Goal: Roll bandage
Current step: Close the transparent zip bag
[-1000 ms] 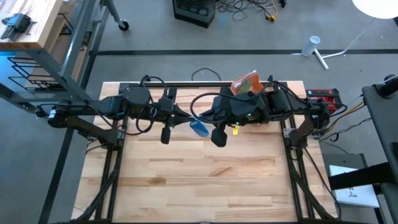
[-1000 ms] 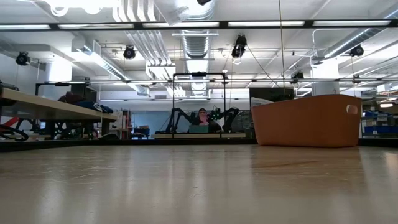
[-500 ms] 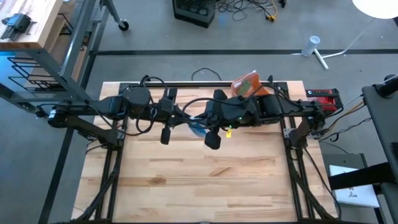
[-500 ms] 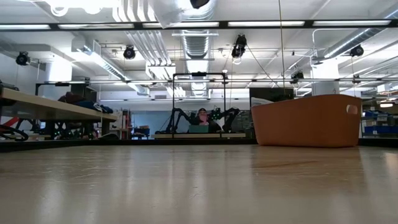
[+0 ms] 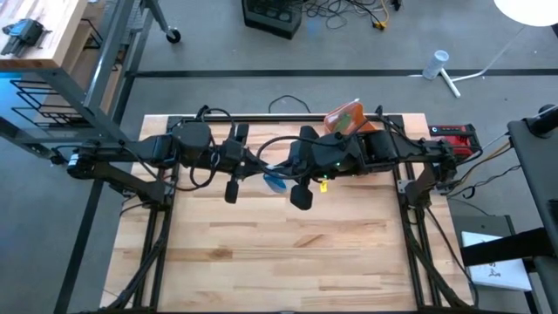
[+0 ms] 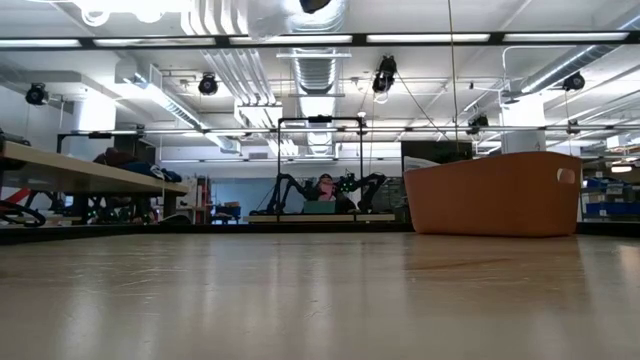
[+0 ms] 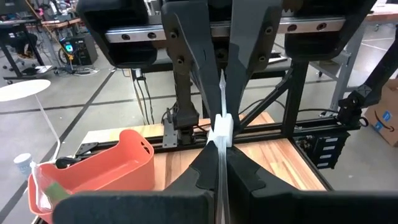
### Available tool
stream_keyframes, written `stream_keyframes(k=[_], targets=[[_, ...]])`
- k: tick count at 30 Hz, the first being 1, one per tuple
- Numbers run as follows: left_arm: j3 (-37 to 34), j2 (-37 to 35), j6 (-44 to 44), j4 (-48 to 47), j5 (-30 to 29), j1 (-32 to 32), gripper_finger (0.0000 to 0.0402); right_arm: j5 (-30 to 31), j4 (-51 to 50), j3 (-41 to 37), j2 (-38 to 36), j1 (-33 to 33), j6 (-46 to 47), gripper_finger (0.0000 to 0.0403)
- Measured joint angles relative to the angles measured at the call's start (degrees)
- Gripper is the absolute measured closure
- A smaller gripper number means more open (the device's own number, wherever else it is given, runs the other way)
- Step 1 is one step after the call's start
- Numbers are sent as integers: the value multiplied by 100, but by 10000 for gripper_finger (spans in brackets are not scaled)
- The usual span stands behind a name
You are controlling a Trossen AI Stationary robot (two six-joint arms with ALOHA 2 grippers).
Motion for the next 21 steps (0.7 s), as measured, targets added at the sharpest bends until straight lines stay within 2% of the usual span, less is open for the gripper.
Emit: stream_keyframes(k=[5,16,21], targets=[[0,-24,-88,-32,-4,2,384,-25,-181,0,-9,4,0,402],[0,90,-448,52,63,-11,255,-48,-513,-2,-31,9,-690,403],[1,191,-450,156,64,-11,222,-46,-509,-2,-18,7,-748,403]])
